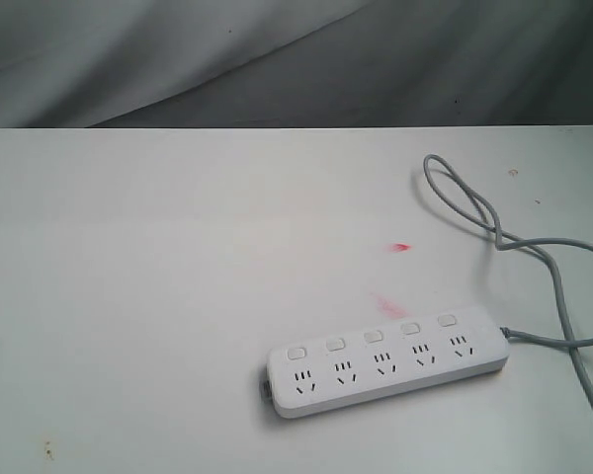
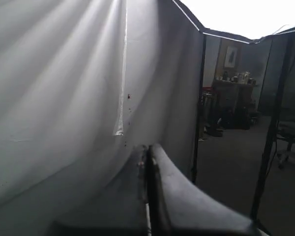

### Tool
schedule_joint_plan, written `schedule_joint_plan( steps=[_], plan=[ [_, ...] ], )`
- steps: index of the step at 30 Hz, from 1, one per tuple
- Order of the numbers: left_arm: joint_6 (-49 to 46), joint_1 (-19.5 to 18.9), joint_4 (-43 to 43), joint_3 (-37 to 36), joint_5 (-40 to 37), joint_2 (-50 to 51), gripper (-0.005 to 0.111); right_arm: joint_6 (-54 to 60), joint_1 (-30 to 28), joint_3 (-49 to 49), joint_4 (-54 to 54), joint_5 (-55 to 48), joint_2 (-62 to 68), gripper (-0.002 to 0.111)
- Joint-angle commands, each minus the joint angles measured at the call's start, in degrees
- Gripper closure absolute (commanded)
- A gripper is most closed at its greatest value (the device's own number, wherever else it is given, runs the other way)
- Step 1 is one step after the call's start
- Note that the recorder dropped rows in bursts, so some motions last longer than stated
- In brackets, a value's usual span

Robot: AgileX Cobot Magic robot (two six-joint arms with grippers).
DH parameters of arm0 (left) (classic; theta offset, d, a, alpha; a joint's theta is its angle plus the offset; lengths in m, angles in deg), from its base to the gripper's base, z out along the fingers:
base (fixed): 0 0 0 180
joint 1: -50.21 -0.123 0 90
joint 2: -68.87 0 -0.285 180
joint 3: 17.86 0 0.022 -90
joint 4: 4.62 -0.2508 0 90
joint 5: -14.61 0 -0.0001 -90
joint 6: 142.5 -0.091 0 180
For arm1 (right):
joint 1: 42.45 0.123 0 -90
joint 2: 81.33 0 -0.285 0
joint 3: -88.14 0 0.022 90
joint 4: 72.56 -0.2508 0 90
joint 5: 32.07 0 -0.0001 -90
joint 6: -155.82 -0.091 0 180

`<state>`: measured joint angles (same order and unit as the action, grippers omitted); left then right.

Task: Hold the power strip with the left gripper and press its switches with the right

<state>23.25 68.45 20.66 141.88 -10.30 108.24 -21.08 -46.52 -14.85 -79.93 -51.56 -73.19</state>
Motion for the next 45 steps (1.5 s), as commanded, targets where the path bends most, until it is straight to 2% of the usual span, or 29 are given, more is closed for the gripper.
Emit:
schedule_joint_plan(
  steps=[1, 7, 11, 15, 19, 25, 30, 34, 38, 39, 45],
  plan=[
    [0.54, -4.96, -0.47, 0.02, -0.35, -1.60, 0.106, -0.17, 0.07, 0.21, 0.30, 0.40, -0.36, 0.108],
    [0.81, -16.65, -4.07, 0.02, 0.77, -3.76, 0.106, -0.17, 0.07, 0.21, 0.30, 0.40, -0.36, 0.108],
    [3.74, -20.56, -4.75, -0.09, 1.12, -4.78, 0.106, -0.17, 0.07, 0.21, 0.30, 0.40, -0.36, 0.108],
    [10.27, -21.67, -5.94, -0.33, 0.09, -5.46, 0.106, -0.17, 0.07, 0.21, 0.18, 0.40, -0.36, 0.108],
    [16.95, -21.67, -6.55, -1.06, -4.60, -6.24, 0.106, -0.17, 0.07, 0.21, 0.18, 0.40, -0.36, 0.108],
    [16.49, -21.67, -8.51, -5.18, -6.35, -9.26, 0.106, -0.17, 0.07, 0.21, 0.18, 0.40, -0.36, 0.108],
    [13.23, -21.67, -18.17, -14.15, -1.99, -12.53, 0.106, -0.17, 0.07, 0.21, 0.18, 0.40, -0.36, 0.108],
    [13.09, -21.67, -25.28, -25.57, 6.09, -16.11, 0.106, -0.17, 0.07, 0.21, 0.18, 0.40, -0.36, 0.108],
    [12.82, -21.67, -25.94, -36.36, 12.82, -19.55, 0.106, -0.17, 0.07, 0.21, 0.18, 0.40, -0.36, 0.108],
    [12.47, -21.67, -25.94, -41.23, 14.67, -21.34, 0.106, -0.17, 0.07, 0.21, 0.18, 0.40, -0.36, 0.108],
    [12.47, -21.57, -25.94, -52.70, 14.46, -30.03, 0.106, -0.17, 0.07, 0.21, 0.18, 0.40, -0.36, 0.108]
  ],
)
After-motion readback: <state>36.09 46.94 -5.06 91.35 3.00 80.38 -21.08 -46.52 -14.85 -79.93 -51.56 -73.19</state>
